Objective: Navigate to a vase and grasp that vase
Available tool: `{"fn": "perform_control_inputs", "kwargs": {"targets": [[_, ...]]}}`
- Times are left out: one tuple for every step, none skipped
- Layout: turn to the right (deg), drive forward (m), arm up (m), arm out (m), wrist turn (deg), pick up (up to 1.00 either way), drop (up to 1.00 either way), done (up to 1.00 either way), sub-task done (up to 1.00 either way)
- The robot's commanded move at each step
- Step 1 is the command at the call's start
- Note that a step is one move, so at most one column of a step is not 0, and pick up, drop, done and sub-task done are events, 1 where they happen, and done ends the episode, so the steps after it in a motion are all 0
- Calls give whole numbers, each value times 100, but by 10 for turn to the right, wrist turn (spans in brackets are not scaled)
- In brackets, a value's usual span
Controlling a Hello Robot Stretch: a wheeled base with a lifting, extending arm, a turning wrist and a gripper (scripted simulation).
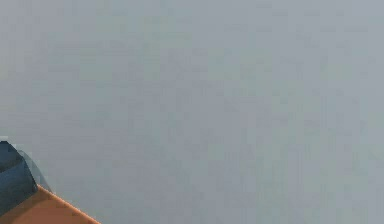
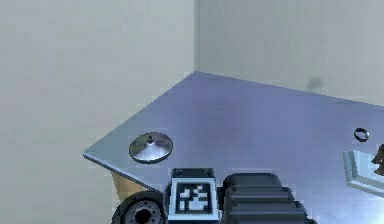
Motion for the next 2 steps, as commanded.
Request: {"fn": "perform_control_inputs", "kwargs": {"targets": [[0,0,0,22,0,0,0,0,0],[0,0,0,0,450,0,0,0,0]]}}
